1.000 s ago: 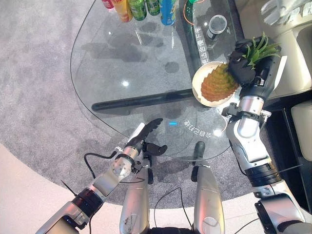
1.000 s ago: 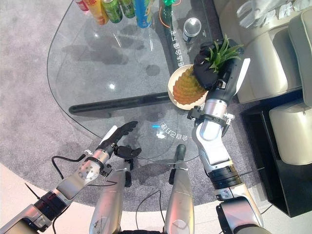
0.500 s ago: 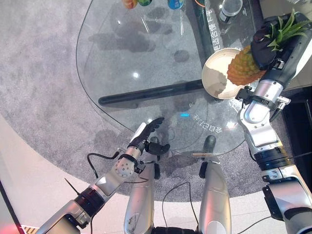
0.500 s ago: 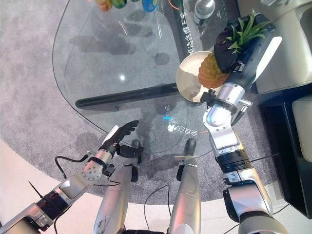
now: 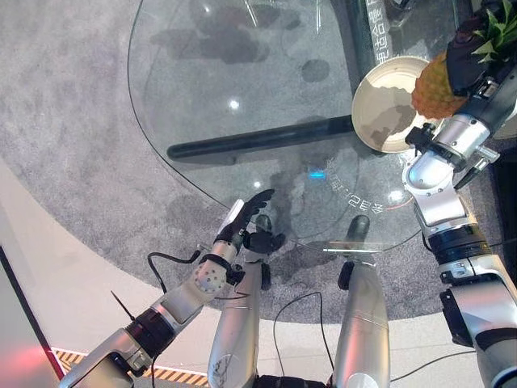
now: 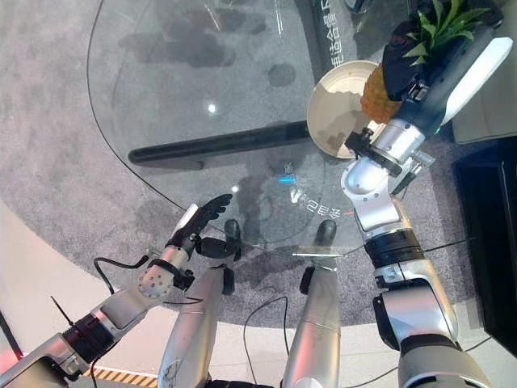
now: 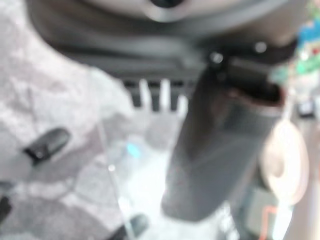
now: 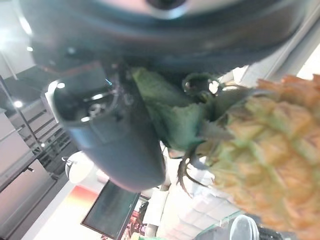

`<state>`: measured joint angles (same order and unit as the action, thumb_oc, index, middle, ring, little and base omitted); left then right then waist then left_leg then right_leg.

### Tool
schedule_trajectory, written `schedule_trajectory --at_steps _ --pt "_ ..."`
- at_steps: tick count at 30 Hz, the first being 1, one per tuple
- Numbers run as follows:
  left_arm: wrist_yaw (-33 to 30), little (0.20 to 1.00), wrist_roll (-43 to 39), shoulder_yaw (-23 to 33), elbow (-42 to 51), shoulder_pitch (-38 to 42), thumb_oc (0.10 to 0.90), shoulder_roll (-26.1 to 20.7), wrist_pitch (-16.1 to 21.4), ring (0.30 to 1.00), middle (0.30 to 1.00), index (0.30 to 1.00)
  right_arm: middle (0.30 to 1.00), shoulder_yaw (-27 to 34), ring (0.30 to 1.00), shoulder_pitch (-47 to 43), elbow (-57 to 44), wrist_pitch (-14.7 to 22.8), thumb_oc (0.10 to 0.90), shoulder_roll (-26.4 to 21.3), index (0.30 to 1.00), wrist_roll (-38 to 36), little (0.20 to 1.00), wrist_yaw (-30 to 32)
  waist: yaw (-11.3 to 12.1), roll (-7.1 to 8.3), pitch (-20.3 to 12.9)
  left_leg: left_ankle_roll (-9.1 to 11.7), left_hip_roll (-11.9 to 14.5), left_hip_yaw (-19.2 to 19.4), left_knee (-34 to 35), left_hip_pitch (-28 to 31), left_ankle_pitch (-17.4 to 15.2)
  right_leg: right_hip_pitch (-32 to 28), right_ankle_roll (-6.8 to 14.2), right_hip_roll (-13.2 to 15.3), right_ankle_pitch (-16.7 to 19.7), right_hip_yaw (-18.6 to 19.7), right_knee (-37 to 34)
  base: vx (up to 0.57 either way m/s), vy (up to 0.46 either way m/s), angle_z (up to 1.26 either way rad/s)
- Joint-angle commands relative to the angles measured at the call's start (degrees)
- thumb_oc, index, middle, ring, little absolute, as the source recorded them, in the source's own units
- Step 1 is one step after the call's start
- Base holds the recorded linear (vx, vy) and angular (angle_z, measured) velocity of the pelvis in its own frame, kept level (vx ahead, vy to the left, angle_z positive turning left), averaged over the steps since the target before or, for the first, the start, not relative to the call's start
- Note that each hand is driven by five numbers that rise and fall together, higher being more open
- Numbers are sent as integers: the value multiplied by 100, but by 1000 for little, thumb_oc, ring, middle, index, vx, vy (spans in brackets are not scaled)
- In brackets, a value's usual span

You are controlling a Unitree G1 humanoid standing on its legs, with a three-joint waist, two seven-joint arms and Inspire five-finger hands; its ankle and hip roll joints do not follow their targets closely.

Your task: Pick up the fruit to the plate

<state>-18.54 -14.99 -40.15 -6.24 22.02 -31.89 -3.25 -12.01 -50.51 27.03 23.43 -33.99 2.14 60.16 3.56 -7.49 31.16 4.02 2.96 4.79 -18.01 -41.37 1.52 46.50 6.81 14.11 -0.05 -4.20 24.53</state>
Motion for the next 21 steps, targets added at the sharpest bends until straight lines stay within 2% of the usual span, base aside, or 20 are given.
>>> schedule_trajectory --at_steps 1,6,21 --pt "-235 900 -94 -175 774 -170 800 24 427 900 900 900 300 -183 300 -970 -477 770 100 -666 300 475 200 397 -46 -372 -136 -324 -756 155 -321 -215 -313 -88 -271 -657 13 -629 -321 0 41 0" --pt "-315 900 -107 -232 789 -137 800 80 429 900 900 900 300 -182 300 -1038 -429 707 100 -566 300 462 200 370 -18 -417 -136 -342 -778 127 -348 -360 -292 97 -283 -639 3 -643 -231 2 19 1" --pt "-491 900 -199 -368 737 41 800 121 474 900 900 900 300 -321 300 -1094 403 877 100 -542 300 504 200 489 46 -517 -136 -392 -808 58 -447 -668 -270 471 -261 -569 29 -641 -66 2 7 1"
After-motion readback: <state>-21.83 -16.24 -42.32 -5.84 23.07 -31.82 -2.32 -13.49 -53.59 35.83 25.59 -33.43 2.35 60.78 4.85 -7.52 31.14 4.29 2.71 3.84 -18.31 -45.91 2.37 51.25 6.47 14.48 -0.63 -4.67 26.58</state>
